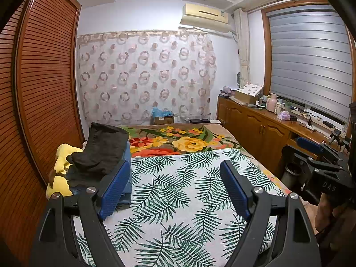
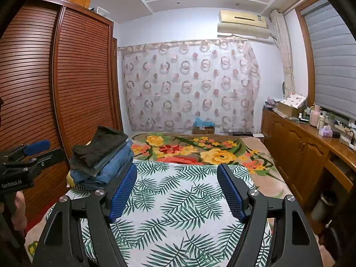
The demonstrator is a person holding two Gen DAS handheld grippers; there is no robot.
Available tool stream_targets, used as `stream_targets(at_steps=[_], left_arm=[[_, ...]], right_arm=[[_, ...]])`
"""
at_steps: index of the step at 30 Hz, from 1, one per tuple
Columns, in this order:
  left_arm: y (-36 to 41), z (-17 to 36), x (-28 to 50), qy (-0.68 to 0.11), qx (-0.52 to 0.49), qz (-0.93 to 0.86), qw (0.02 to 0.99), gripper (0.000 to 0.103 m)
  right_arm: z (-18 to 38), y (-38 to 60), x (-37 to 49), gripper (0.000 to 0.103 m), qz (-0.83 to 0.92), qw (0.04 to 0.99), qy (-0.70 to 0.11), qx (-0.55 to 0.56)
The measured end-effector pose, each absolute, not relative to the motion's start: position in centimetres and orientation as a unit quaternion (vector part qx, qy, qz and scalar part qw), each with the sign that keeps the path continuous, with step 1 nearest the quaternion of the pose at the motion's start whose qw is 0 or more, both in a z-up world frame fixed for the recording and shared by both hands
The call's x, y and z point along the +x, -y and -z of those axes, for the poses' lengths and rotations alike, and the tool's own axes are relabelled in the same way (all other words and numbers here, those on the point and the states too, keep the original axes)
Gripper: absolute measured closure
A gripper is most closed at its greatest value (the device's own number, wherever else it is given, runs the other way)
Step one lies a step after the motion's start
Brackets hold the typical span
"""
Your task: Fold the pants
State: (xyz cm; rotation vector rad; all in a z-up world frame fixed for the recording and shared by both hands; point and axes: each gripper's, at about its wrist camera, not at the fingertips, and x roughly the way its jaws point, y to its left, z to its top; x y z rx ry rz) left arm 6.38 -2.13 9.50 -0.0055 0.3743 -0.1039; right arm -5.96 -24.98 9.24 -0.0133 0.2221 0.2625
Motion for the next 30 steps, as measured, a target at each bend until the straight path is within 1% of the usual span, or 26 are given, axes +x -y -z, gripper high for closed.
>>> stream_targets(at_steps=[30], left_arm=[[1.95, -9.54, 6.36, -0.186, -0.003, 0.051, 0.981, 0.02]], right_arm=[[-9.36, 25.08, -5.74, 0.027, -0.13, 0.985, -0.111, -0.009]])
